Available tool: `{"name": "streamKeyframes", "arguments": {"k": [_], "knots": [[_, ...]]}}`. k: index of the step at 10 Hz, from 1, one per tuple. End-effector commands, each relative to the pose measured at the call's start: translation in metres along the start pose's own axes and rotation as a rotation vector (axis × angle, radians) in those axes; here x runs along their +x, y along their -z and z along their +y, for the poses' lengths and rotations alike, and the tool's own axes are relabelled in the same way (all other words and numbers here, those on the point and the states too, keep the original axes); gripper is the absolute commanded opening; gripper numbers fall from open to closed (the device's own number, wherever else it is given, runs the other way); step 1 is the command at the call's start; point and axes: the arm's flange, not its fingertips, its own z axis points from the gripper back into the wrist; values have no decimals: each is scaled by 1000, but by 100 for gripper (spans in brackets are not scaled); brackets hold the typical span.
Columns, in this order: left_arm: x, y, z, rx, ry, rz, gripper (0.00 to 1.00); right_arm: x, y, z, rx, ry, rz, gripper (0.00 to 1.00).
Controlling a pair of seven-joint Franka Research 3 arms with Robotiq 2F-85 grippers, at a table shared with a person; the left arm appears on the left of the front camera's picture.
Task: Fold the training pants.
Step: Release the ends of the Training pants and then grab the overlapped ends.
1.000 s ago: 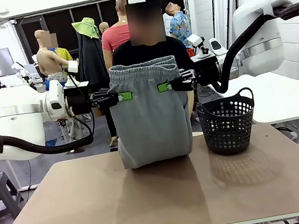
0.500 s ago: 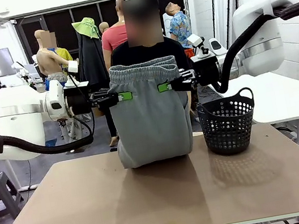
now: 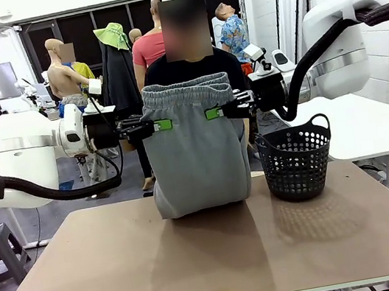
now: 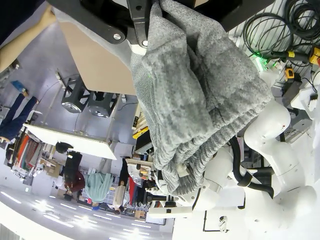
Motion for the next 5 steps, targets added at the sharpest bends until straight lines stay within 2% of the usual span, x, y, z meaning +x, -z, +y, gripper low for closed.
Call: {"name": "streamKeyframes", "arguments": {"k": [1, 5], "knots": [[1, 0, -3, 18, 8, -28, 0, 2, 0, 1, 7, 6, -20, 0], [1, 0, -3, 18, 8, -28, 0, 2, 0, 1, 7, 6, -20, 0]]}}
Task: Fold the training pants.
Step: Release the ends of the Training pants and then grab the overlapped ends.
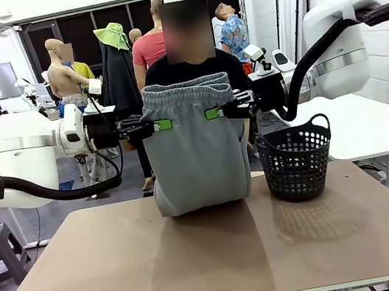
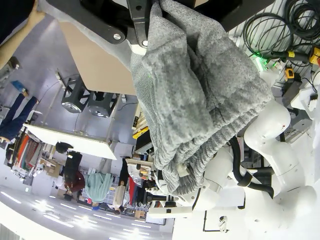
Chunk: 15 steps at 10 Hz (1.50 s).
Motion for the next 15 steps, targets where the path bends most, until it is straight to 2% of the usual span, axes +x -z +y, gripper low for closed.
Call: {"name": "streamKeyframes", "arguments": {"k": [1, 15], "knots": [[1, 0, -3, 18, 8, -28, 0, 2, 0, 1, 7, 6, -20, 0], [1, 0, -3, 18, 8, -28, 0, 2, 0, 1, 7, 6, -20, 0]]}}
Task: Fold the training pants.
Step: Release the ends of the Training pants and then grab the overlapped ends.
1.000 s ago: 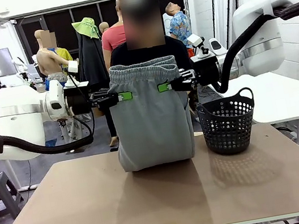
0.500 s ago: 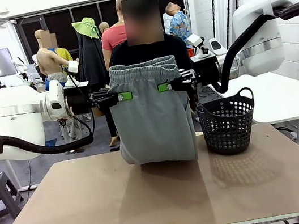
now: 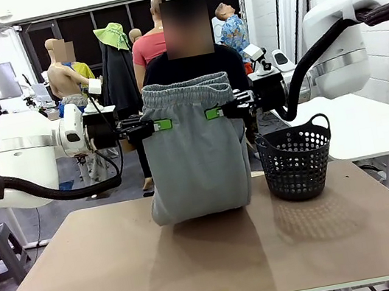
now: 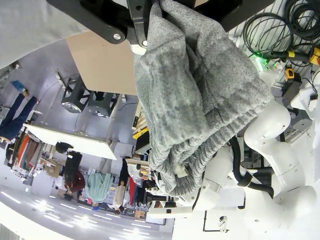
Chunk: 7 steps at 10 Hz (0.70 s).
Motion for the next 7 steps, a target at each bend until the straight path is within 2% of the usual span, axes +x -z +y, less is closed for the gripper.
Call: {"name": "streamKeyframes", "arguments": {"k": [1, 7], "knots": [[1, 0, -3, 18, 8, -27, 0, 2, 0, 1, 7, 6, -20, 0], [1, 0, -3, 18, 8, -27, 0, 2, 0, 1, 7, 6, -20, 0]]}}
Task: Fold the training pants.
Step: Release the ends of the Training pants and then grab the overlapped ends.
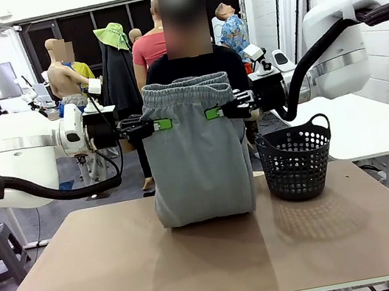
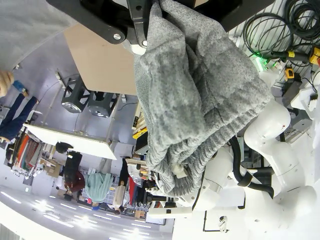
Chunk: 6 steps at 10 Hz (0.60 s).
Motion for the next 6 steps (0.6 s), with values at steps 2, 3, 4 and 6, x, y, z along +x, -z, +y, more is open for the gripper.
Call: {"name": "streamKeyframes", "arguments": {"k": [2, 3, 4, 6], "knots": [[1, 0, -3, 16, 10, -23, 0, 2, 0, 1, 7, 6, -20, 0], [1, 0, -3, 16, 10, -23, 0, 2, 0, 1, 7, 6, -20, 0], [1, 0, -3, 16, 10, -23, 0, 2, 0, 1, 7, 6, -20, 0], [1, 0, -3, 16, 10, -23, 0, 2, 0, 1, 7, 6, -20, 0]]}}
